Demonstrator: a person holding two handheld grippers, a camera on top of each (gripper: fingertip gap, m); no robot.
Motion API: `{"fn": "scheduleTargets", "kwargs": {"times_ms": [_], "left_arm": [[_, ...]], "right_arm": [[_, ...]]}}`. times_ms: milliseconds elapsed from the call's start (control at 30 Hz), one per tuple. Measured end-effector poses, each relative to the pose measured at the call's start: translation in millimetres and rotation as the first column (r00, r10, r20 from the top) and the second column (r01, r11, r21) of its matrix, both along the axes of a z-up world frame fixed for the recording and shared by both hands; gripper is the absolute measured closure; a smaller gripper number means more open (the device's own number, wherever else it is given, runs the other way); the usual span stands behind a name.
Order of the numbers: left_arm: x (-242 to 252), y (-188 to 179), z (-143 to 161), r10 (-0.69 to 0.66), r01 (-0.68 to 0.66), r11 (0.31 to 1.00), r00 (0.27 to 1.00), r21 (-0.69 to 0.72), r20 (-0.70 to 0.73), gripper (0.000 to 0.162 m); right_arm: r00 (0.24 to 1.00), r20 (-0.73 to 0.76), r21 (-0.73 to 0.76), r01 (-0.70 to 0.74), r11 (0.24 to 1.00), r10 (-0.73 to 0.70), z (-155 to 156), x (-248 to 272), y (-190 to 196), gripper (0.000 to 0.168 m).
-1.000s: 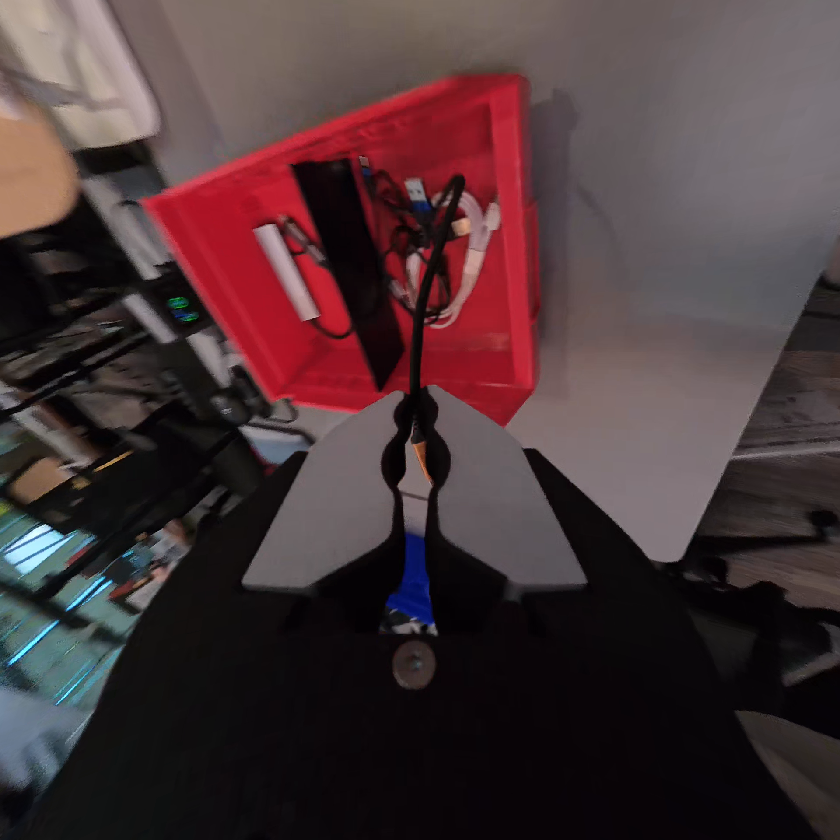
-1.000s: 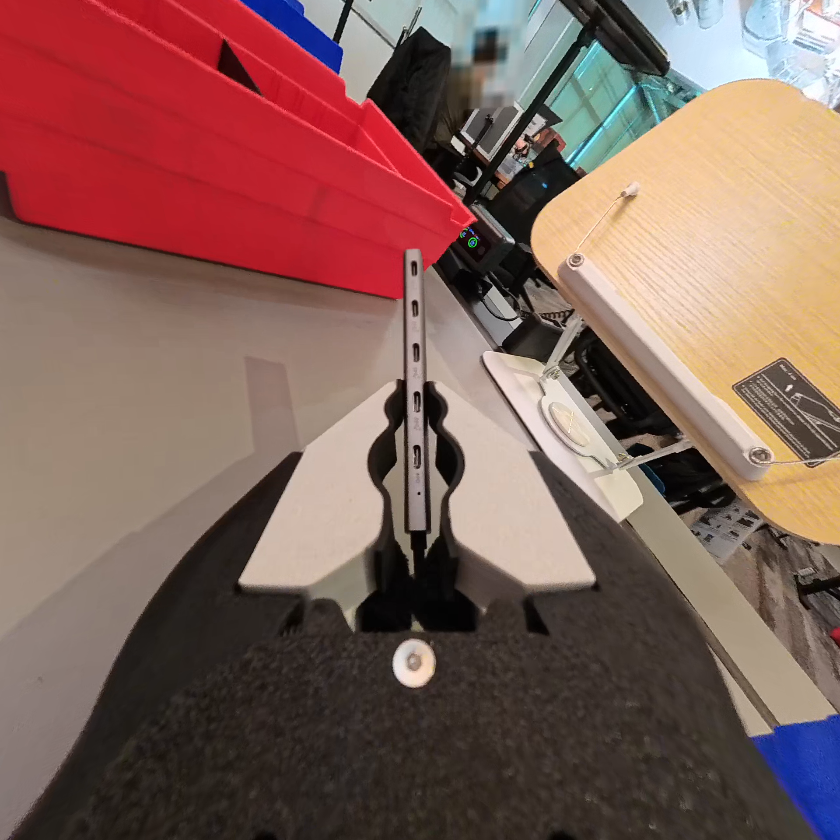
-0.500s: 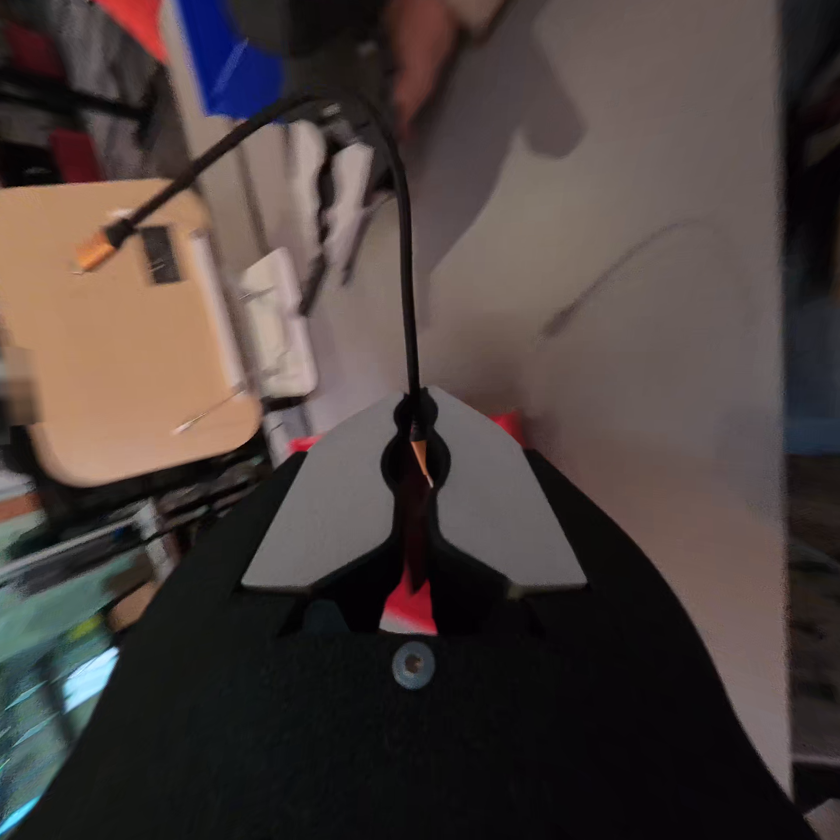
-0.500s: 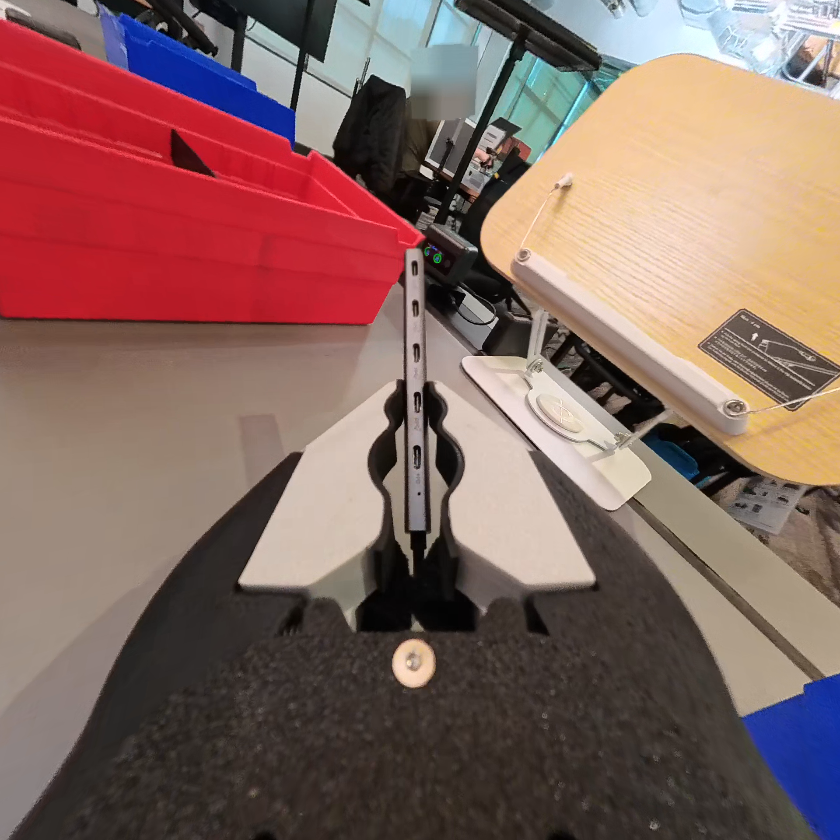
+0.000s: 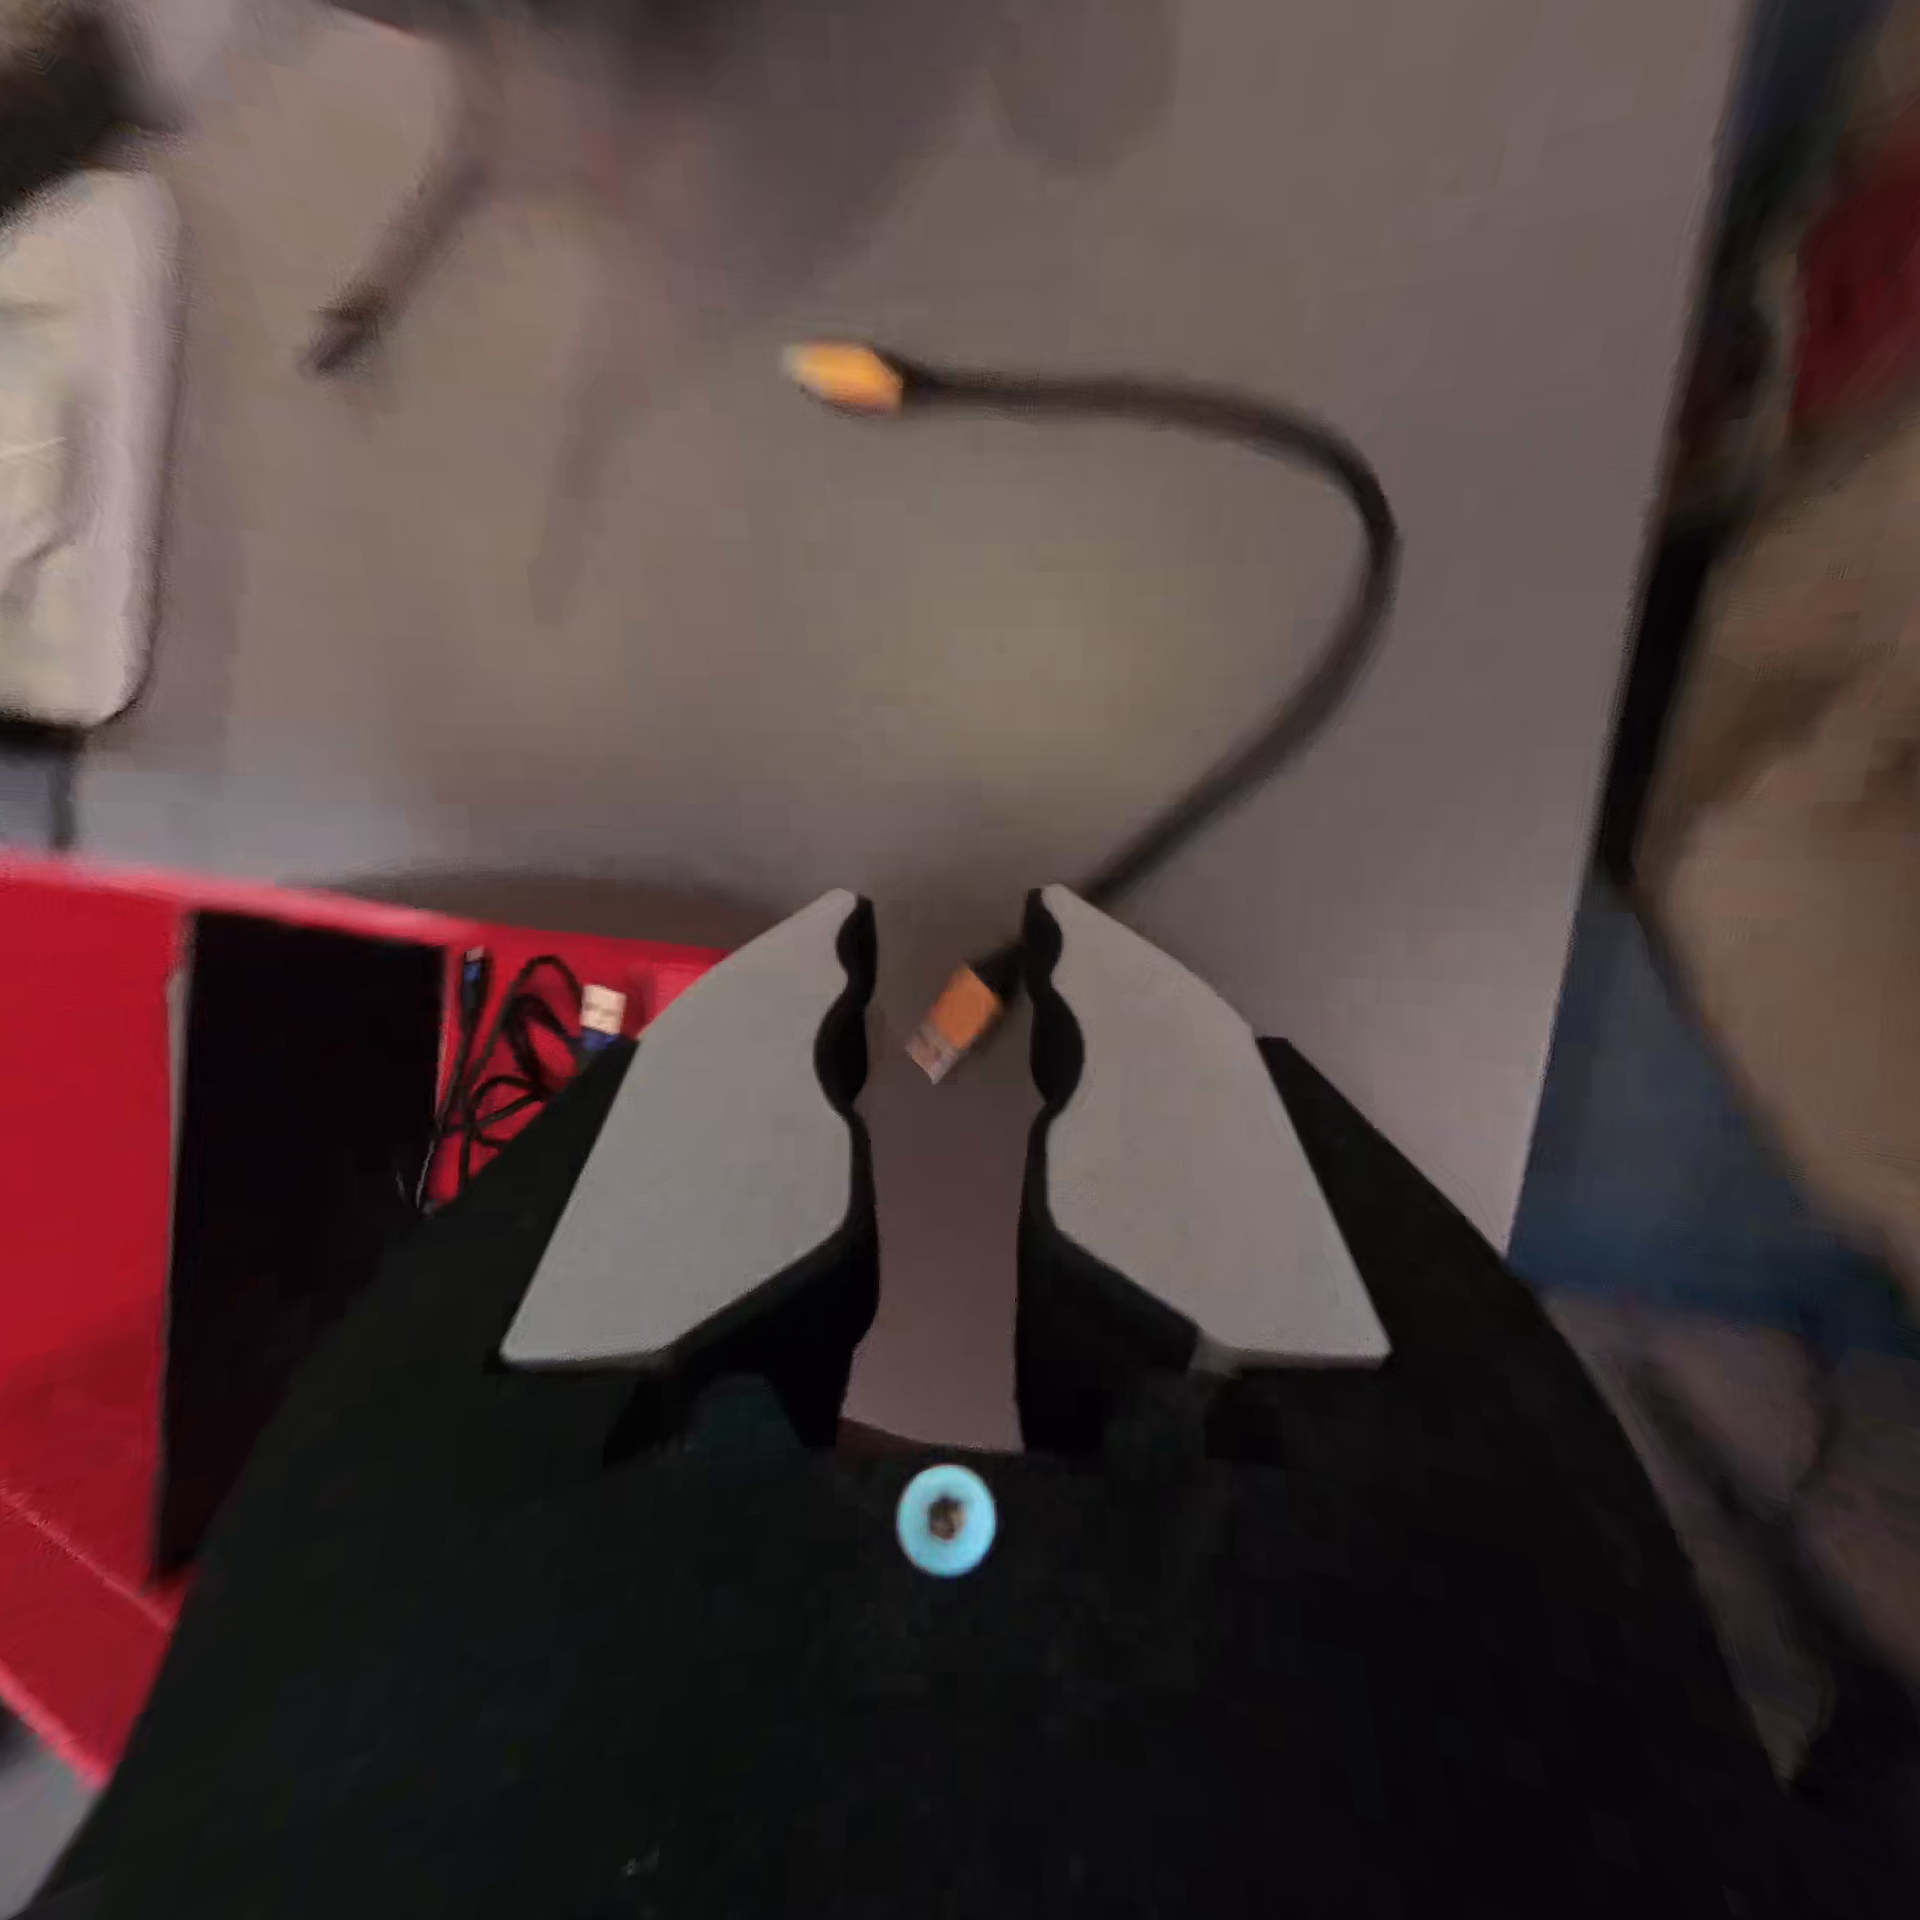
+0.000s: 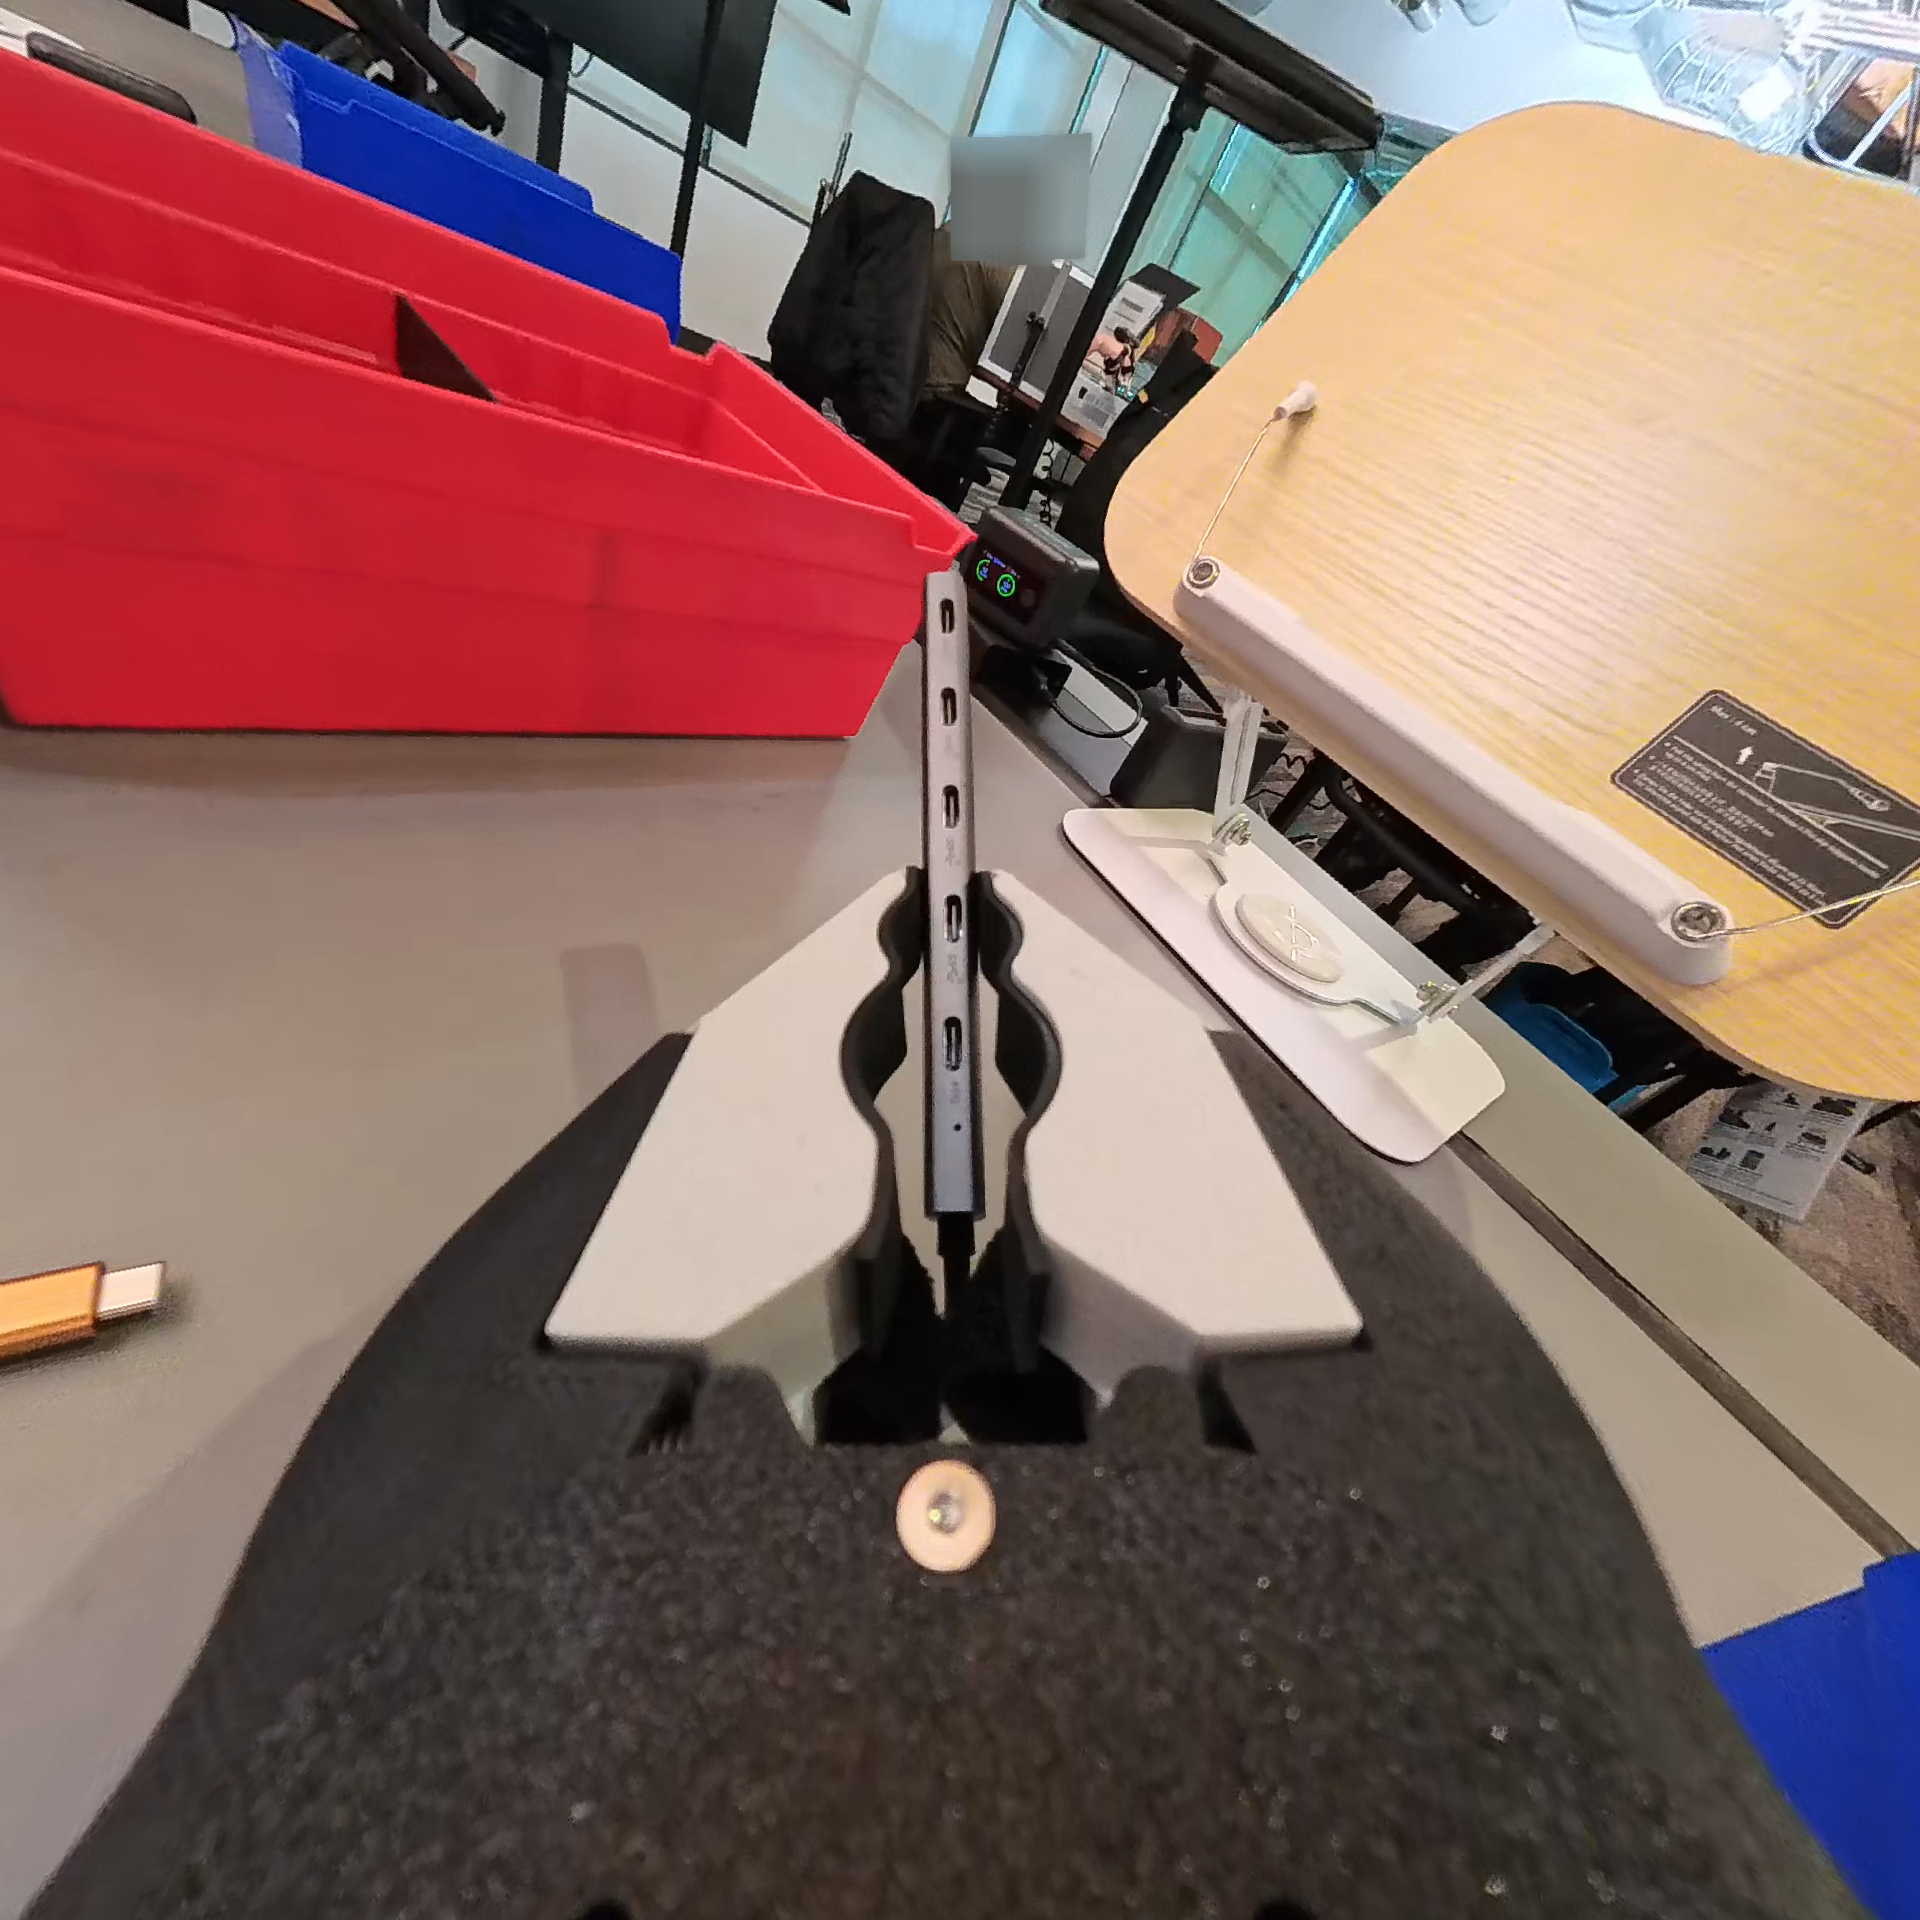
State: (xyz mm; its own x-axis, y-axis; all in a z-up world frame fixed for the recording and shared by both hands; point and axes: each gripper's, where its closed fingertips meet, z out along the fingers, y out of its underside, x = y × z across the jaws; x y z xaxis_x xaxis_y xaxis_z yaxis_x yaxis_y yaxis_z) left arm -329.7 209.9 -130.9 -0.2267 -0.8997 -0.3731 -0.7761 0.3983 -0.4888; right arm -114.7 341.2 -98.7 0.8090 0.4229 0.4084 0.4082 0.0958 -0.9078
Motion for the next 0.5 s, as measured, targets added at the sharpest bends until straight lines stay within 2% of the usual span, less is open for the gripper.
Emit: {"fn": "scheduleTargets", "kwargs": {"times_ms": [67,133,167,300,333,400,500], "left_arm": [[33,-2,28,0.255,-0.215,0.959,0.939,-0.182,0.232,0.125],[71,-17,36,0.453,-0.322,0.869,0.823,-0.376,0.341,0.114],[89,-24,30,0.528,-0.365,0.824,0.774,-0.434,0.35,0.113],[118,-25,-32,0.713,-0.635,0.689,0.679,-0.35,0.173,0.116],[120,-25,-44,0.761,-0.676,0.628,0.636,-0.386,0.124,0.12],[130,-32,-57,0.788,-0.665,0.548,0.614,-0.507,0.046,0.127],[126,-18,-60,0.815,-0.695,0.527,0.577,-0.489,0.058,0.137]], "right_arm": [[1.0,0.0,-0.001,0.002,1.0,-0.002,0,1,1,0.16],[1.0,0.004,-0.002,0.001,1.0,-0.001,-1,0,1,0.16],[1.0,0.007,-0.005,-0.001,1.0,0.001,-2,-1,1,0.16],[0.999,0.036,-0.005,-0.012,1.0,0.012,-4,-6,-1,0.16],[0.999,0.042,-0.003,-0.012,1.0,0.013,-5,-7,-2,0.16],[0.999,0.044,-0.001,-0.017,1.0,0.017,-4,-8,-2,0.16],[0.999,0.045,-0.004,-0.019,1.0,0.019,-5,-9,-2,0.16]]}}
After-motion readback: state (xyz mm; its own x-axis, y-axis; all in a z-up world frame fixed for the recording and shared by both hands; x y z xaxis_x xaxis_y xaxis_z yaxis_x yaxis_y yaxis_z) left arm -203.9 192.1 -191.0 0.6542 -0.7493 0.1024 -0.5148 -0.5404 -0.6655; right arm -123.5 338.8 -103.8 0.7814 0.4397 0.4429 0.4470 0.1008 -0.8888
